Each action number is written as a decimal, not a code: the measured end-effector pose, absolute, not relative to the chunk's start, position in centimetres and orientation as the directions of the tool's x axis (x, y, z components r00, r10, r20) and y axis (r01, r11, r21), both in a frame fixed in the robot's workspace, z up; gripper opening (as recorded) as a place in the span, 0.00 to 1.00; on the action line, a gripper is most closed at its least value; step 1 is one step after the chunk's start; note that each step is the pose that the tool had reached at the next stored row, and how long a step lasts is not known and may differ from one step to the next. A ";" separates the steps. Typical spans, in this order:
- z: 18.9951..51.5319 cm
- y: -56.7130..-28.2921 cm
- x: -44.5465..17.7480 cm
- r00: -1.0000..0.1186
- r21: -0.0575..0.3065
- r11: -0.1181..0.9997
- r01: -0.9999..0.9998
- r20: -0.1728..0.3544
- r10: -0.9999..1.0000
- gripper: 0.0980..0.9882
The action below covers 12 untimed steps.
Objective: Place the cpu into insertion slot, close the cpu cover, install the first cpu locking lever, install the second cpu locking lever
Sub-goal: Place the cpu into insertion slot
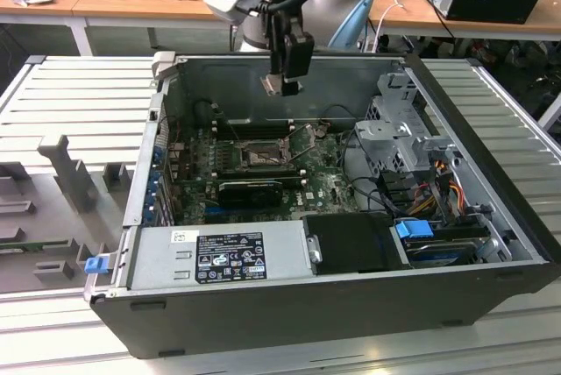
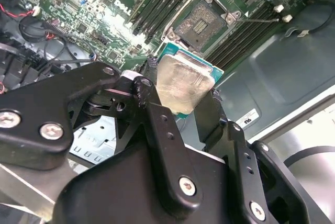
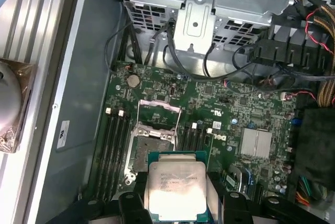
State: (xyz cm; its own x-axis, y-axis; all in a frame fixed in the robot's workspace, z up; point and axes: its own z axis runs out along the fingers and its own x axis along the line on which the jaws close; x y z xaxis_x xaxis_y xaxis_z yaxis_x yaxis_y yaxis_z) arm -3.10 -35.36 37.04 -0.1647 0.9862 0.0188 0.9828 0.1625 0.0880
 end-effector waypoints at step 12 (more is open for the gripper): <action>36.9 -35.4 -3.1 -0.051 0.088 0.049 0.995 0.019 0.999 0.48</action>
State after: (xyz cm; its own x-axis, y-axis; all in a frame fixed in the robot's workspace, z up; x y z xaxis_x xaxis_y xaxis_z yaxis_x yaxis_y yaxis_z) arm -3.10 -35.35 36.93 -0.0508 0.9985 0.0189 0.9949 0.0489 0.0881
